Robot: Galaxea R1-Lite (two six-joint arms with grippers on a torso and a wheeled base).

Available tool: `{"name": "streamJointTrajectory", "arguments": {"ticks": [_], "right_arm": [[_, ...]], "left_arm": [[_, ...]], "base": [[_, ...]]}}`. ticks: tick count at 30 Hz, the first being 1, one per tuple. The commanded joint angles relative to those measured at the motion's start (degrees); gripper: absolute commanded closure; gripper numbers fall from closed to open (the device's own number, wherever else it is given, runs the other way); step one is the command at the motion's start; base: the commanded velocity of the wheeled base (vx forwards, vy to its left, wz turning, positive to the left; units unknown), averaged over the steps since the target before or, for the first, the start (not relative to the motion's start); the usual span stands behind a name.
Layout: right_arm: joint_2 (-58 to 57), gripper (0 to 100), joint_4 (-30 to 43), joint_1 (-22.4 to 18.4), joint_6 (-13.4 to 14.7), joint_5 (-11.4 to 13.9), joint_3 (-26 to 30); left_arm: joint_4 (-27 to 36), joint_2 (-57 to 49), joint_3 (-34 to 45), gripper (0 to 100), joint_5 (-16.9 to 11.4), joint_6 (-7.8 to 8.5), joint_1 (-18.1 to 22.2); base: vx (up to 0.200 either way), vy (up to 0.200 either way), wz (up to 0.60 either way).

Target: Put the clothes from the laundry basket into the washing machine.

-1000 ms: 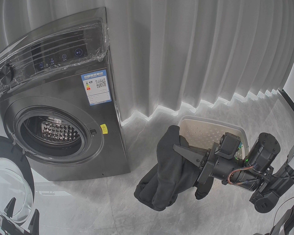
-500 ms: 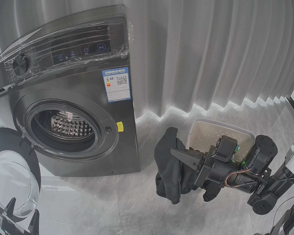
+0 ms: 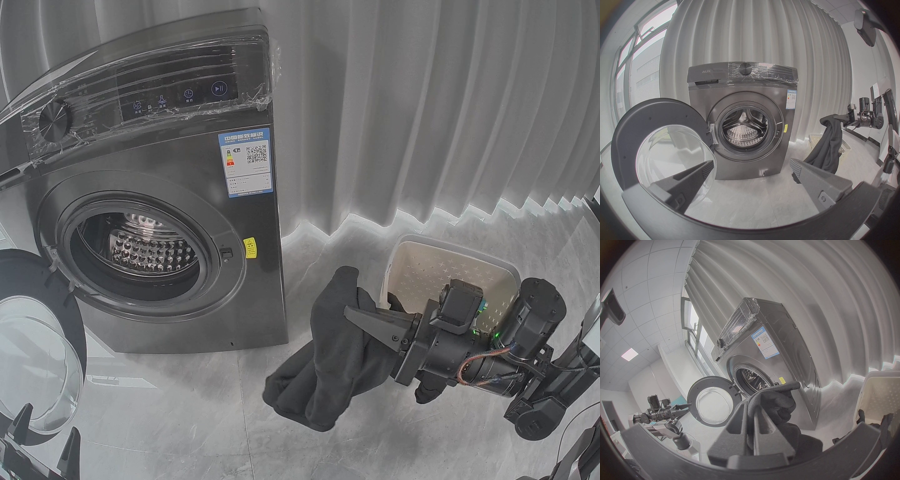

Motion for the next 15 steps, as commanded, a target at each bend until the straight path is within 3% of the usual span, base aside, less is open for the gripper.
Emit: {"name": "streamJointTrajectory", "arguments": {"ticks": [1,15], "right_arm": [[0.0,100,0.0,0.0,0.0,0.0,0.0],[-0.3,100,0.0,-0.1,0.1,-0.3,0.2]], "left_arm": [[0.0,-1.0,1.0,0,0.0,-0.37,0.0],[0.0,-1.0,1.0,0,0.0,0.16,0.0]], "base": [[0.0,0.0,0.0],[0.0,0.171,0.0]]}}
